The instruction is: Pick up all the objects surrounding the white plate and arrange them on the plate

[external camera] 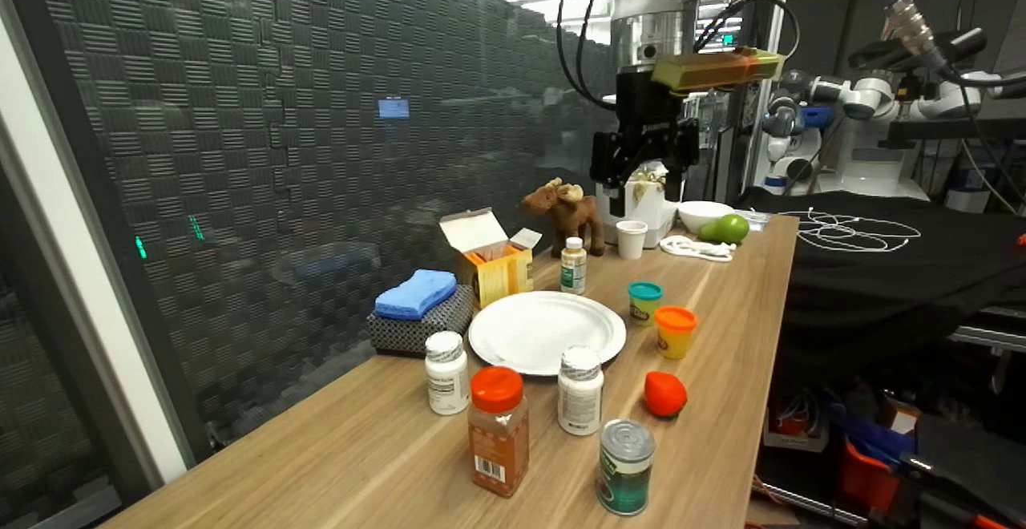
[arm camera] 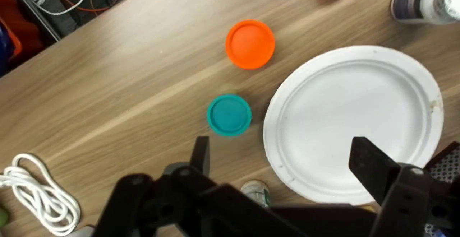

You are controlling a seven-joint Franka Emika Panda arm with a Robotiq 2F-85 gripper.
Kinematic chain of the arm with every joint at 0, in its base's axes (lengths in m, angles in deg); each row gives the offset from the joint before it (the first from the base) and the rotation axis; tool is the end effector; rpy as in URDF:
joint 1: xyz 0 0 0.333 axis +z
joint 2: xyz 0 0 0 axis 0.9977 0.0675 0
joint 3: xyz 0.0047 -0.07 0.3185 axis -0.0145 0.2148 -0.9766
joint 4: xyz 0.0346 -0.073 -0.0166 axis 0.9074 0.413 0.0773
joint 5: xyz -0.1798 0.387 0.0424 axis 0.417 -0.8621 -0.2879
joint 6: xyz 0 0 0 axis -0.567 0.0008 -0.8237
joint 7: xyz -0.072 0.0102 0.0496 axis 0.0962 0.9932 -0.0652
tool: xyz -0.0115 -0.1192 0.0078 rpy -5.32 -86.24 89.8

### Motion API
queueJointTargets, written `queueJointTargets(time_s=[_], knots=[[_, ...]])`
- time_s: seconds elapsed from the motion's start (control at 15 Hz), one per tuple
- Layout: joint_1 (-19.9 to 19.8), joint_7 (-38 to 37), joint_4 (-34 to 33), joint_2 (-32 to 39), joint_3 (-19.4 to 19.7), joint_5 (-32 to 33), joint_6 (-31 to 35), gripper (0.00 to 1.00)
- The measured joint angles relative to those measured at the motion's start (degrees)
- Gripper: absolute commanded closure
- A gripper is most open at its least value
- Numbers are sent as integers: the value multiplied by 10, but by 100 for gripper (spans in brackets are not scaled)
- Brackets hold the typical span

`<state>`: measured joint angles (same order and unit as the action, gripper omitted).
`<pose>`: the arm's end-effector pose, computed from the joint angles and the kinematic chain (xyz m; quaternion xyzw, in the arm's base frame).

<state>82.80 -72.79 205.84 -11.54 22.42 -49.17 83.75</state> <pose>0.5720 -0.0526 0.3842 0.9849 -0.1677 -0.0042 0.0422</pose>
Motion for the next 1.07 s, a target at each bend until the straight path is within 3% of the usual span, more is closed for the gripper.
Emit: queueJointTargets(time_s=[0.27,0.73,1.07], knots=[[-5,22,-82,79,18,2,24,0],[-45,110,-193,201,26,-121,46,0],[-55,126,-266,274,26,-139,24,0]])
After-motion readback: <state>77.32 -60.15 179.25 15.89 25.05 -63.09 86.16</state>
